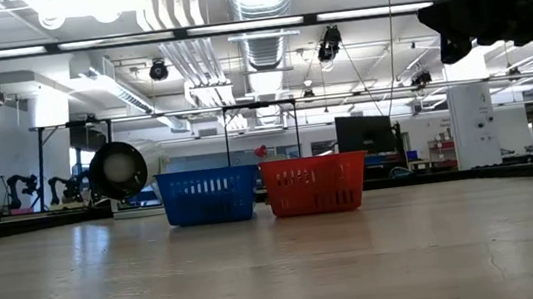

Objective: Pick & Place Office items
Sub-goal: Put the white charger adapter into the red bin

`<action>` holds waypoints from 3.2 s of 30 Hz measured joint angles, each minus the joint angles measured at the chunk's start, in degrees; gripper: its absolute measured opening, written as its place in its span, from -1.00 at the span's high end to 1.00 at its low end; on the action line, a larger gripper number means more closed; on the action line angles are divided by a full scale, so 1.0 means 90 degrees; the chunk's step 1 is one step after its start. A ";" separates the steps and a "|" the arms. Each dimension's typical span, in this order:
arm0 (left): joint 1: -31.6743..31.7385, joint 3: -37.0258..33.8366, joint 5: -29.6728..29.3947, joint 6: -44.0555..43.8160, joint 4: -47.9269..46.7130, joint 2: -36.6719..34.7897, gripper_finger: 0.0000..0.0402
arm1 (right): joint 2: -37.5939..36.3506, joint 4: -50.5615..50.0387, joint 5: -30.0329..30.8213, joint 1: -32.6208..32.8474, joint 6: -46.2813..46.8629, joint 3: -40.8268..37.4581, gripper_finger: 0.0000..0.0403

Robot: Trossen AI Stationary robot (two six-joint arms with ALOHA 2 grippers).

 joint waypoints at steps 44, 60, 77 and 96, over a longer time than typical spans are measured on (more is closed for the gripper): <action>0.1529 -0.1002 -0.1945 0.2626 0.2610 -0.0053 1.00 | 0.0000 -0.0044 -0.0002 -0.0002 0.0100 0.0002 0.96; 0.2105 -0.0741 -0.3285 0.4448 0.3555 -0.0162 0.96 | 0.0000 -0.0049 -0.0005 -0.0002 0.0151 0.0000 0.96; 0.2427 -0.0057 -0.3027 0.1064 0.3679 -0.0163 0.56 | 0.0000 -0.0185 -0.0005 0.0000 0.0382 0.0002 0.96; 0.2830 -0.0477 -0.2397 -0.0067 0.3690 0.0000 -0.67 | -0.0002 -0.0182 -0.0005 0.0000 0.0362 0.0002 0.96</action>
